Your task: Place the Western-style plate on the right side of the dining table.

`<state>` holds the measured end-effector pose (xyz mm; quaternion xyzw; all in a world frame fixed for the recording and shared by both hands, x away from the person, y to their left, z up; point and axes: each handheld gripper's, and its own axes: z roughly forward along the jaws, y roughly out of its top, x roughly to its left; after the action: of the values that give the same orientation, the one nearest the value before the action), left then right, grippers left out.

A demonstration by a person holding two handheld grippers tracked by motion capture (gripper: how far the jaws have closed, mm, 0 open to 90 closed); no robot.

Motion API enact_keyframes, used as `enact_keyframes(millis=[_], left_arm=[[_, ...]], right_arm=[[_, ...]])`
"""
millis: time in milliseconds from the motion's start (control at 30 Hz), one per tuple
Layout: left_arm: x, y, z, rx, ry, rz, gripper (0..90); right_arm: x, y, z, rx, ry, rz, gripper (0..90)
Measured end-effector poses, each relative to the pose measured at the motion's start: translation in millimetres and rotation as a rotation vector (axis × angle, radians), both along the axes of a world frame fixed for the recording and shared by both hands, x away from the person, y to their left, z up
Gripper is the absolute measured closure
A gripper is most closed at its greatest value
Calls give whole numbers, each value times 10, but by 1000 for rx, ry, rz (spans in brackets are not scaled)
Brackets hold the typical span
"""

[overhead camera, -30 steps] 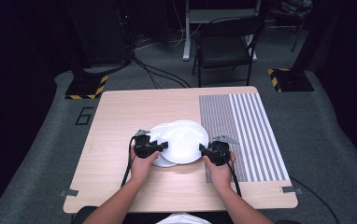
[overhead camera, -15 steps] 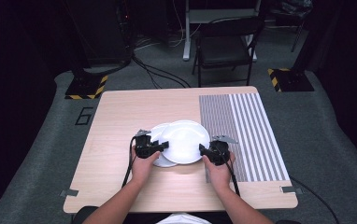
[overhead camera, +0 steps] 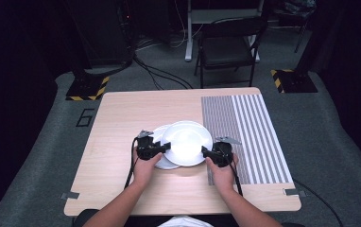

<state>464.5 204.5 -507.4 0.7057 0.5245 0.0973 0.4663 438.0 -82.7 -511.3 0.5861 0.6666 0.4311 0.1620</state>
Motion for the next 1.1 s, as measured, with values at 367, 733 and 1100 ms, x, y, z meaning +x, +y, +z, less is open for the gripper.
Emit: enact_keyframes(millis=[367,733,1100], left_arm=[[21,8,35,9,-11,16,563],[28,24,56,12,-17,21,568],[31,33,71,2,-17,28,568]], right_arm=[[6,5,15,-1,4,20,522],[20,16,15,9,0,27,526],[34,20,30,14,-5,34,526]])
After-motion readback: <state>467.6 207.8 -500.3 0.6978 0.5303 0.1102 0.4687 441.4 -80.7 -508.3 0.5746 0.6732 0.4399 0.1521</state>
